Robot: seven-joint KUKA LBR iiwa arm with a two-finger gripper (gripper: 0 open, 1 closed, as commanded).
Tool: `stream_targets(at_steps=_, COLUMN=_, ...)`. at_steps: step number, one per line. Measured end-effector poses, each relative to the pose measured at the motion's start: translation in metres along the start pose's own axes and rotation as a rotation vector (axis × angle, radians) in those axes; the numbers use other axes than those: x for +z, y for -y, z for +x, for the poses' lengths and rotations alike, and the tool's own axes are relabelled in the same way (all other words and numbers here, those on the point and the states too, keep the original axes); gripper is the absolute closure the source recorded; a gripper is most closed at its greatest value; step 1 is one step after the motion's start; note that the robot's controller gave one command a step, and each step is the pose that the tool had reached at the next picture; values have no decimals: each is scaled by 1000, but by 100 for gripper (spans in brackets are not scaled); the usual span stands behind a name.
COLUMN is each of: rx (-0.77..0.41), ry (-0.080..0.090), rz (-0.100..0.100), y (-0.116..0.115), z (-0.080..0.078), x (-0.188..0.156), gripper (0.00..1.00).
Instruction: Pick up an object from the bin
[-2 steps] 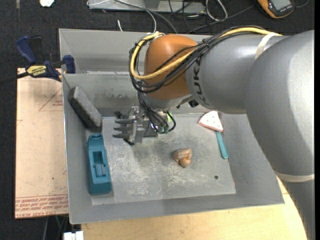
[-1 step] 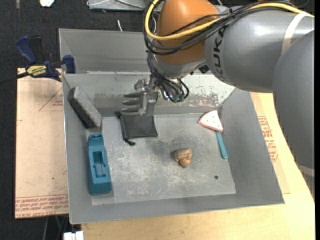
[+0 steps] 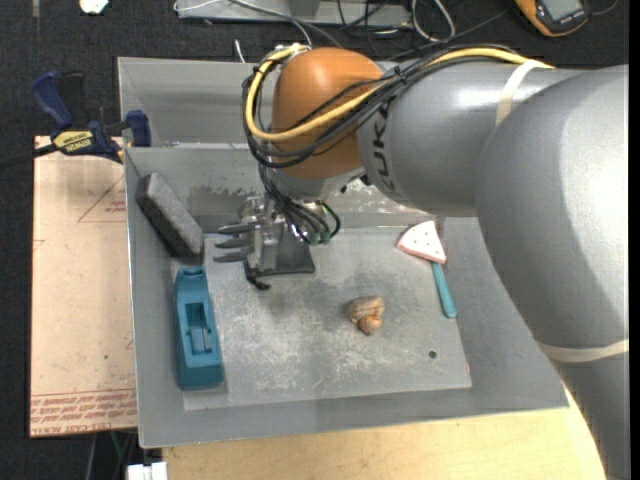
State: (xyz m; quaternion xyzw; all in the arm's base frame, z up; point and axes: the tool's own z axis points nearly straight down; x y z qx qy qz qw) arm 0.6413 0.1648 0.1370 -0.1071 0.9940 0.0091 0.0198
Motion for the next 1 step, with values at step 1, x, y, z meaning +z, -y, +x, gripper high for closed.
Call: stream_targets(at_steps=1, rx=8, ry=-3, rz=1, y=3, z=5, x=-37, gripper=100)
